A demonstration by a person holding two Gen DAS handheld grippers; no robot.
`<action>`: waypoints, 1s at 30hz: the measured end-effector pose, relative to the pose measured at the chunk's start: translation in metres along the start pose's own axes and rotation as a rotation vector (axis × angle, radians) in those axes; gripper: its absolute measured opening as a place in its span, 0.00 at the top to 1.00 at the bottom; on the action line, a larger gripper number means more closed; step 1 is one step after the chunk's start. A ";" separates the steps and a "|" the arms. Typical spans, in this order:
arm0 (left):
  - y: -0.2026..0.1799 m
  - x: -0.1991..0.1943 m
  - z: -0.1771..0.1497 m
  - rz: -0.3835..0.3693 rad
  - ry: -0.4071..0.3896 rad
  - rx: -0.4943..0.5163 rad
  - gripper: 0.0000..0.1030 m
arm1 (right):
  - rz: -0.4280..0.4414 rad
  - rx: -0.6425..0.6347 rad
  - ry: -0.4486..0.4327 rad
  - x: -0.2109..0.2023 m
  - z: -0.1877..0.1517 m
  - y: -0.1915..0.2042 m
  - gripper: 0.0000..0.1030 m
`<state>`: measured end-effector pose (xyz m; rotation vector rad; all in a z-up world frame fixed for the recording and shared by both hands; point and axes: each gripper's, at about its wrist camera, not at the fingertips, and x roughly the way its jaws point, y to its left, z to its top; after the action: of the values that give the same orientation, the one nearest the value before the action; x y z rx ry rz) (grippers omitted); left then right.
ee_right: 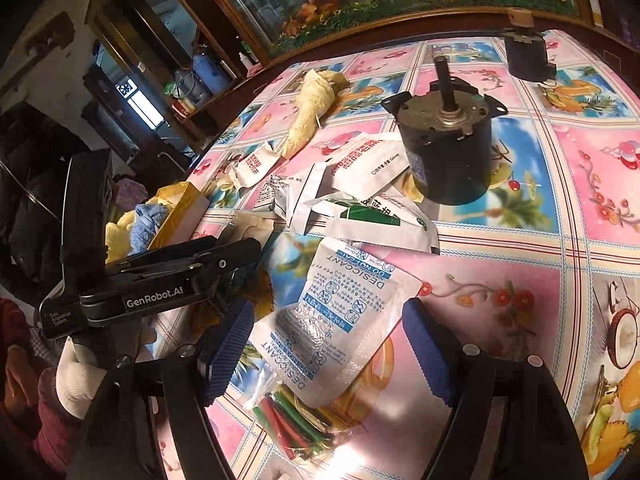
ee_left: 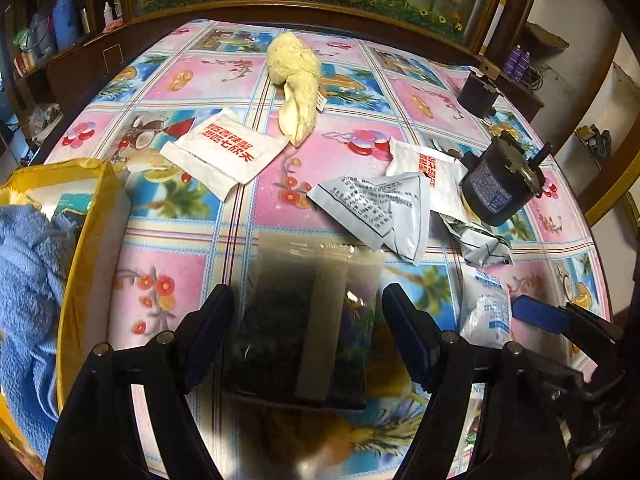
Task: Organize soft objects
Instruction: 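Grasp the dark snack pack with the left tool while the right tool grasps a desiccant packet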
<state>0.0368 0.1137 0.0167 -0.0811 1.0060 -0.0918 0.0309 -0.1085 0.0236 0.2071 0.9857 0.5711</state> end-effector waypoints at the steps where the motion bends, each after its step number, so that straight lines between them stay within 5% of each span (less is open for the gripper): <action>1: -0.002 0.002 0.001 0.018 -0.004 0.016 0.26 | -0.008 -0.006 0.001 0.001 0.000 0.003 0.20; 5: -0.013 0.004 -0.004 0.057 -0.035 0.099 0.27 | -0.065 -0.053 -0.002 0.008 0.000 0.015 0.20; 7: -0.014 0.001 -0.006 0.054 -0.052 0.109 0.41 | -0.108 -0.088 -0.005 0.012 0.000 0.021 0.19; 9: -0.013 -0.002 -0.006 0.034 -0.051 0.101 0.42 | -0.144 -0.118 -0.009 0.015 -0.002 0.027 0.22; 13: -0.012 -0.007 -0.008 0.000 -0.054 0.077 0.46 | -0.150 -0.140 -0.009 0.016 -0.002 0.029 0.61; 19: -0.011 -0.022 -0.013 -0.040 -0.074 0.036 0.47 | -0.078 -0.116 -0.027 0.005 0.001 0.030 0.88; 30: -0.009 -0.084 -0.027 -0.089 -0.177 -0.002 0.47 | -0.024 -0.099 -0.082 -0.027 -0.003 0.044 0.91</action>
<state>-0.0312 0.1140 0.0741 -0.1337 0.8258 -0.1624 0.0016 -0.0868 0.0598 0.1292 0.8767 0.5836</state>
